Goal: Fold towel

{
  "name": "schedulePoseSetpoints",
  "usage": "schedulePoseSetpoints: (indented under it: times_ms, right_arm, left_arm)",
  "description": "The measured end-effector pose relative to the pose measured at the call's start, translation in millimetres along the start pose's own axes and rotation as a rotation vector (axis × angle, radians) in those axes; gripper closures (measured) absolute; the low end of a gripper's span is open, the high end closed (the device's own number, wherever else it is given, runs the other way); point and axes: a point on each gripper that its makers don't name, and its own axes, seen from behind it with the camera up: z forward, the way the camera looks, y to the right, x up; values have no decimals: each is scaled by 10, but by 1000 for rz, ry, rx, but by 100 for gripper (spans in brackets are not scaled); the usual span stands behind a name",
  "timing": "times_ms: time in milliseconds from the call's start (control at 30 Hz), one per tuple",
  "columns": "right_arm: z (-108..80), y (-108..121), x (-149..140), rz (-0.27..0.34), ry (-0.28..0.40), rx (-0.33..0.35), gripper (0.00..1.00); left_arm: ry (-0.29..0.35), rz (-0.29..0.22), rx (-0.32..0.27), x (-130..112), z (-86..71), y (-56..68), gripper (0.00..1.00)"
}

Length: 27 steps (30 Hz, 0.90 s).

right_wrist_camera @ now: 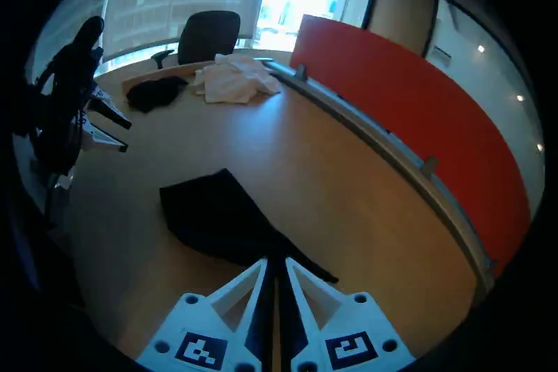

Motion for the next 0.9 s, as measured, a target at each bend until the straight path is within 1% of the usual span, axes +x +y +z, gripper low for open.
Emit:
schedulePoseSetpoints:
  times_ms: [300,600,900]
  right_arm:
    - [95,-40,261,-36,28,23,95]
    - [179,-118,366,-50,35,50,94]
    - [327,-267,477,-60,39,87,94]
  left_arm:
    - [-1,-1,-2,-2,14,15,5]
    - [0,-2,-3,7,25,10,5]
    - [1,-4,-8,12,30,22,5]
